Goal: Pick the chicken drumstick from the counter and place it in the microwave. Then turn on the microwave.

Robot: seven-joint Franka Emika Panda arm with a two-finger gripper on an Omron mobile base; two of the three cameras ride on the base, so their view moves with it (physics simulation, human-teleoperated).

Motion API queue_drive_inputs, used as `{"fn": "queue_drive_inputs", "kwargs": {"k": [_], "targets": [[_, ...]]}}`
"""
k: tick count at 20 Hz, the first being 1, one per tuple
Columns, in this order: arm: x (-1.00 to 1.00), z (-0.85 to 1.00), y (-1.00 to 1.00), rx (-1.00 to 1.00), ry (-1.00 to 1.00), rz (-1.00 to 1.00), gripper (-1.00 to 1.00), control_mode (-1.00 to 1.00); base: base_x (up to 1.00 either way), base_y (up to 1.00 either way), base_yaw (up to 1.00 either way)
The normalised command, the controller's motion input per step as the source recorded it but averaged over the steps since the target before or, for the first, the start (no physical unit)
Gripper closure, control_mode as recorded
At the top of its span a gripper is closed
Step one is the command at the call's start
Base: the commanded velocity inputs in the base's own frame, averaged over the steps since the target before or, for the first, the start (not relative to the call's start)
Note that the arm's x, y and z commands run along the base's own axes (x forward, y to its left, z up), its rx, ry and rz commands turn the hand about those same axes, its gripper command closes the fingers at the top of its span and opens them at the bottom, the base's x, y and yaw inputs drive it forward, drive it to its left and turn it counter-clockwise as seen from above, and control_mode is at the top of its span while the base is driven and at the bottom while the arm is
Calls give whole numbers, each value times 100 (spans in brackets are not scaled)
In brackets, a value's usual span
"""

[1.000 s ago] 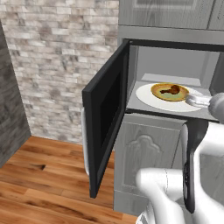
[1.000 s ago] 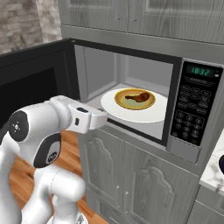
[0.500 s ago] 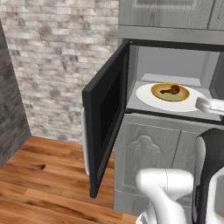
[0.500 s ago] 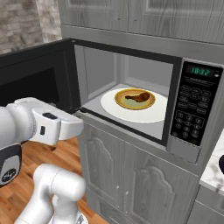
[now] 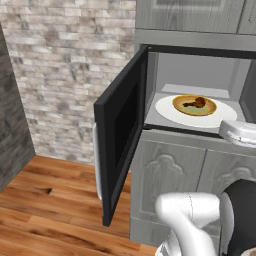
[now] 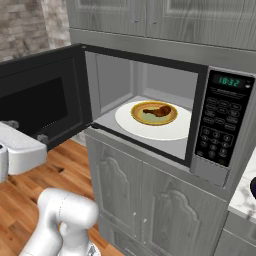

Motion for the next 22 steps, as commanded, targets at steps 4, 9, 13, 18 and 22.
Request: {"fn": "queue_drive_inputs", "kwargs": {"k": [4, 9, 13, 18, 22], "targets": [[-29, 0, 41, -1, -11, 0, -100, -100, 0, 0, 0], [-11, -1, 43, -3, -7, 0, -100, -100, 0, 0, 0], [-8, -4, 50, -5, -3, 0, -100, -100, 0, 0, 0], [-21, -1, 46, -5, 0, 0, -100, -100, 0, 0, 0], [-26, -2, 41, -4, 0, 2, -100, -100, 0, 0, 0]]}}
